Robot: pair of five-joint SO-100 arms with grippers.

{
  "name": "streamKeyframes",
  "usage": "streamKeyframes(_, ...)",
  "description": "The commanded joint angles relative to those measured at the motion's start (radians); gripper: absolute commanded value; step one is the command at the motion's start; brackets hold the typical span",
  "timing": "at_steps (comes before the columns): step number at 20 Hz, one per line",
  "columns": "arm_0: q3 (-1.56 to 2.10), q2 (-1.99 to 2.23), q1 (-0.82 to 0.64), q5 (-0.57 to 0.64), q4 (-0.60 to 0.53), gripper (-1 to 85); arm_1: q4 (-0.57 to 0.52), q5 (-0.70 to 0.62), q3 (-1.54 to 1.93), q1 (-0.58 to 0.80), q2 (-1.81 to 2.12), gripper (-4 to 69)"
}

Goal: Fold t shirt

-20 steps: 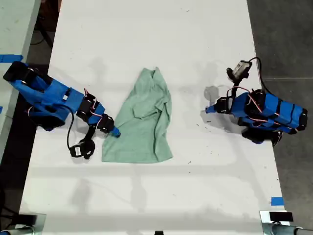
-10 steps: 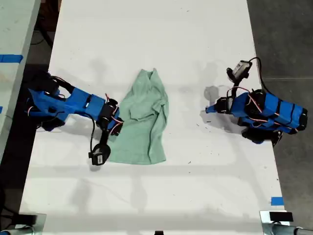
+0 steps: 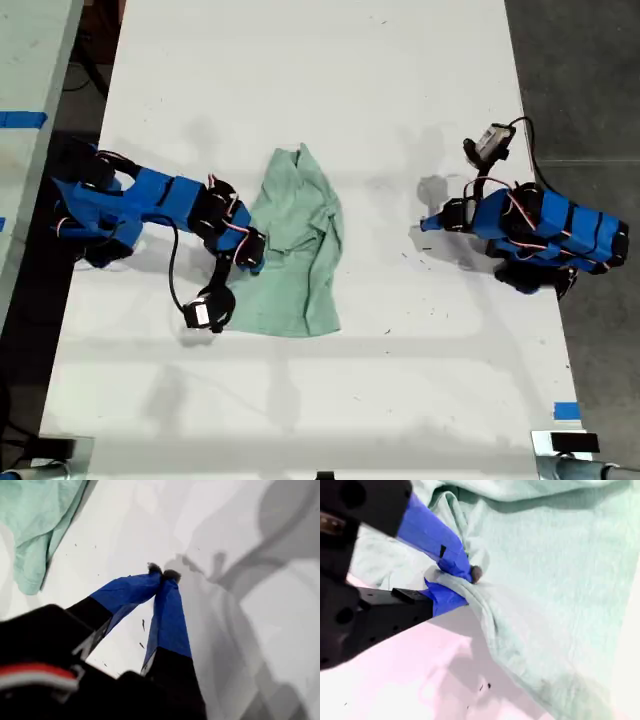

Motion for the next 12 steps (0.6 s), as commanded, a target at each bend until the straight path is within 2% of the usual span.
streamKeyframes(1, -0.054, -0.031, -0.034, -0.017, -0.13, 6.7, -0.02, 0.005, 0.048, -0.015, 0.012, 0.8)
streamKeyframes(6, -0.054, -0.169, -0.048, -0.064, -0.382, 21.1, -0.02, 0.003, 0.048, -0.017, 0.012, 0.8)
streamKeyframes(7, -0.054, -0.186, -0.048, -0.067, -0.419, 21.9, -0.02, 0.002, 0.046, -0.017, 0.012, 0.8)
streamKeyframes(9, -0.054, -0.186, -0.049, -0.08, -0.451, 22.0, -0.02, 0.0, 0.046, -0.018, 0.012, 0.8)
streamKeyframes(12, -0.052, -0.101, -0.049, -0.072, -0.426, 22.0, -0.02, -0.003, 0.046, -0.018, 0.012, 0.8)
